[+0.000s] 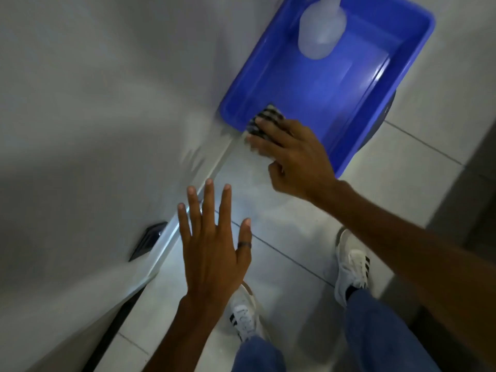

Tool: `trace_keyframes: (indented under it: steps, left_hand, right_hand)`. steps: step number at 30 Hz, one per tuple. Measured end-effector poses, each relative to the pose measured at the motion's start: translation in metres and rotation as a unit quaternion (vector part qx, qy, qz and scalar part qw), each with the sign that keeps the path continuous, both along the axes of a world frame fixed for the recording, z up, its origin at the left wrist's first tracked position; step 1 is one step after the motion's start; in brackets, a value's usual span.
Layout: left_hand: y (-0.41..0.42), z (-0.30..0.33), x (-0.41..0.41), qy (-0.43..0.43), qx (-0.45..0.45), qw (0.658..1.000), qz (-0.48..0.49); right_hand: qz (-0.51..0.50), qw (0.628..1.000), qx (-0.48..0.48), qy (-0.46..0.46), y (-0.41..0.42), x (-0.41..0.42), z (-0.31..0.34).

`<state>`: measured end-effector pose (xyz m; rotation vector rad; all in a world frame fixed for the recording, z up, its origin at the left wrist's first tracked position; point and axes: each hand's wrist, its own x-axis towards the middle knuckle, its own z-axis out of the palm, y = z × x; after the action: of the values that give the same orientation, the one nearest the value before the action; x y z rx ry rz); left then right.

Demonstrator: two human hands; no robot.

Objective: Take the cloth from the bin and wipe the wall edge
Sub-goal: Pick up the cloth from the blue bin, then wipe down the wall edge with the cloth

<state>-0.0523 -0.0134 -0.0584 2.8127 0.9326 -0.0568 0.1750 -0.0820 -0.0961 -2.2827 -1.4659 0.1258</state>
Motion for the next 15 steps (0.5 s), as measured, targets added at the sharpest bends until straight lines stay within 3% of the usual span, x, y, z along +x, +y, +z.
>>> trace_keyframes:
  steps: [4, 6, 10, 13, 15]
  left_hand:
    - [0.003, -0.015, -0.049, 0.075, -0.014, 0.997, 0.001]
    - [0.009, -0.031, -0.068, 0.103, -0.022, 0.994, -0.007]
    - [0.039, -0.097, -0.08, 0.117, 0.01, 0.99, -0.072]
    - [0.07, -0.147, -0.065, 0.099, 0.094, 0.984, -0.113]
    - [0.093, -0.176, -0.052, 0.096, 0.159, 0.976, -0.114]
  right_hand:
    - [-0.07, 0.987, 0.052, 0.138, -0.019, -0.109, -0.03]
    - [-0.16, 0.951, 0.061, 0.259, -0.024, -0.159, -0.059]
    - [-0.311, 0.833, 0.088, 0.45, -0.015, -0.22, -0.159]
    - [-0.366, 0.713, 0.175, 0.571, 0.018, -0.218, -0.229]
    - [-0.373, 0.659, 0.234, 0.61, 0.041, -0.208, -0.27]
